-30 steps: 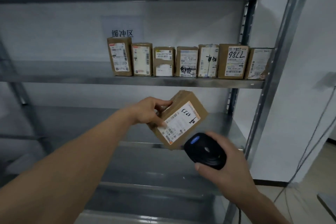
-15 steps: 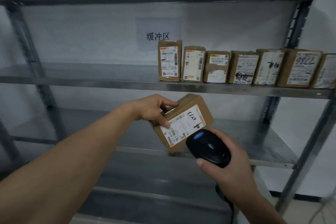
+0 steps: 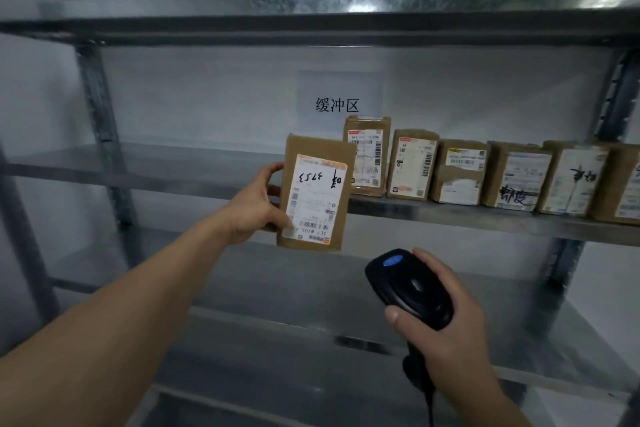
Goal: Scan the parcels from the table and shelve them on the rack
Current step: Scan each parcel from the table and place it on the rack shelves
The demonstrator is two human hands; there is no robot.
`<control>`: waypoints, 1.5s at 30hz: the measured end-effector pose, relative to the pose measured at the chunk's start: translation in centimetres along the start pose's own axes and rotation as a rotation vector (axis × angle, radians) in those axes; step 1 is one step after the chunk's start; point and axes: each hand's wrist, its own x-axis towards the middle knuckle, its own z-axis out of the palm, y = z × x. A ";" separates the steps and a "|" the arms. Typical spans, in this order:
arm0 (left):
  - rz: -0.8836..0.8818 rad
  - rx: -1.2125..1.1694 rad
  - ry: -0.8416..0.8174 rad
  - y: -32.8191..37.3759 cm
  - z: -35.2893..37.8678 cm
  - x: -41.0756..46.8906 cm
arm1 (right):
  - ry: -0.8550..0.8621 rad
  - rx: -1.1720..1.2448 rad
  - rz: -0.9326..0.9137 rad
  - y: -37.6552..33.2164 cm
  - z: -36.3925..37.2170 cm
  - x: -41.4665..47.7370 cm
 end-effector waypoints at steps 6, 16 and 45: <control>0.000 -0.042 0.103 0.9 -1.6 2.7 | 0.010 0.010 -0.024 0.7 1.0 2.2; 0.008 -0.035 0.033 -0.2 -4.6 12.8 | 0.139 -0.070 0.046 2.8 3.6 6.2; 0.074 -0.029 -0.193 -4.3 -4.5 23.0 | 0.347 -0.165 0.147 3.6 12.1 7.9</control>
